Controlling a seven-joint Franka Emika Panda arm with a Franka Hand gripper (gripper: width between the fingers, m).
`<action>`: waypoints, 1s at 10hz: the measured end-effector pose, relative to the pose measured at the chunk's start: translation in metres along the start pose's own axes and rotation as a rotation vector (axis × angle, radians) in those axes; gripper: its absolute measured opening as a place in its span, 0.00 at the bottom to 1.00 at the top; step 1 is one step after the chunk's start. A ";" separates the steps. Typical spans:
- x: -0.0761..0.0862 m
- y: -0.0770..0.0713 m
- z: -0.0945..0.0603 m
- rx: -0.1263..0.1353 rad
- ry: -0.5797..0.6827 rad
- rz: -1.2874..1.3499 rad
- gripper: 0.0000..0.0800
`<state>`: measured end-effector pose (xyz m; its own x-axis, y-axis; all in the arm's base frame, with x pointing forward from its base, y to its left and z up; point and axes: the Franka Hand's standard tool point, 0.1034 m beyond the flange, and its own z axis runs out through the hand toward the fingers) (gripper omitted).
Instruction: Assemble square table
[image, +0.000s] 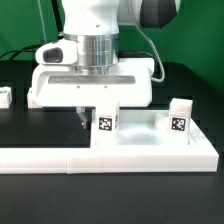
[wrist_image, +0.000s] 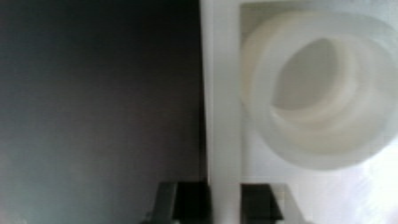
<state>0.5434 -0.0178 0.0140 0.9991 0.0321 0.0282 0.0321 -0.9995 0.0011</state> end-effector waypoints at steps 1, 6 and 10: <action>0.000 0.002 0.000 -0.006 -0.002 -0.044 0.08; 0.002 0.021 -0.002 -0.045 -0.005 -0.310 0.08; 0.005 0.025 -0.003 -0.064 -0.015 -0.520 0.08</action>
Offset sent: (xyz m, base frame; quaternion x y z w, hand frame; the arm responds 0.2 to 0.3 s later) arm 0.0000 0.0000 0.0000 0.0000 0.0000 -0.1296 0.9916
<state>0.5493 -0.0425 0.0176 0.8517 0.5240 -0.0069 0.5231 -0.8492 0.0724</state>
